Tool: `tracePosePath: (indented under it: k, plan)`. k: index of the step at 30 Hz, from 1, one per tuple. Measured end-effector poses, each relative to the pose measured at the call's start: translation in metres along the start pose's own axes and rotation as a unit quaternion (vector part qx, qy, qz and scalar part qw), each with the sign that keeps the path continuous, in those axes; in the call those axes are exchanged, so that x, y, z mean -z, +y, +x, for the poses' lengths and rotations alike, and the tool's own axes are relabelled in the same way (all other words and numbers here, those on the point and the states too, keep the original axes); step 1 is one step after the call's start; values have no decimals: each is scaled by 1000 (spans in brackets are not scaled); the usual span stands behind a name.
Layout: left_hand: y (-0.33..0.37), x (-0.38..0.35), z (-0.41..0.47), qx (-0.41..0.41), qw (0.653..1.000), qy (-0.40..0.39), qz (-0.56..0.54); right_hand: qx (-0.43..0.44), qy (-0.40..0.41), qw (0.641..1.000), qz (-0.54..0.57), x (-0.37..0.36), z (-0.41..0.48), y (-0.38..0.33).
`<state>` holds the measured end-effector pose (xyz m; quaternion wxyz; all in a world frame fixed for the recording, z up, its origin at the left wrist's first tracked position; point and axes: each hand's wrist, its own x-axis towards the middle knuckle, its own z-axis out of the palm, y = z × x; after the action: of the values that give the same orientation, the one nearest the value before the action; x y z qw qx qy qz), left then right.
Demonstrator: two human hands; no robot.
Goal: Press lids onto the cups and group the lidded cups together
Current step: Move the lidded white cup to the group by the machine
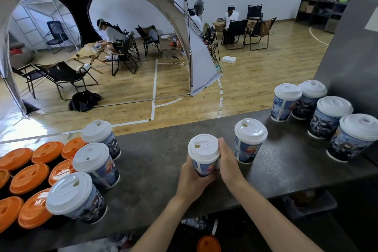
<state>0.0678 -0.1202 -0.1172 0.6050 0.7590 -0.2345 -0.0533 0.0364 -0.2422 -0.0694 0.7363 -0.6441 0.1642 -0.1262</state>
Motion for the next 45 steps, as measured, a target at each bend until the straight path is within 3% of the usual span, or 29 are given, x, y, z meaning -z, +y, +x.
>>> tracePosePath:
  k: [8,17,23,27,33,35,40,45]
  plan:
    - [-4,21,13,64,993,-102,5,-7,-27,999,-35,9,2,-9]
    - [3,0,-3,18,1000,-1,-4,3,-5,1000,-20,2,-1,-4]
    - [-2,25,20,70,991,-114,9,-2,-37,998,-53,6,1,-15]
    - [-3,20,16,49,995,-80,28,-1,-29,998,-51,8,2,-20]
    - [4,-10,-4,45,997,66,-18,15,56,998,26,-10,-6,-6]
    - [4,-8,0,64,996,58,-22,25,65,997,12,-11,-5,-8]
    - [-1,22,18,94,991,-96,8,25,32,998,-51,-1,-3,-14]
    - [5,8,6,77,997,-13,7,14,47,999,-19,-3,-3,-19]
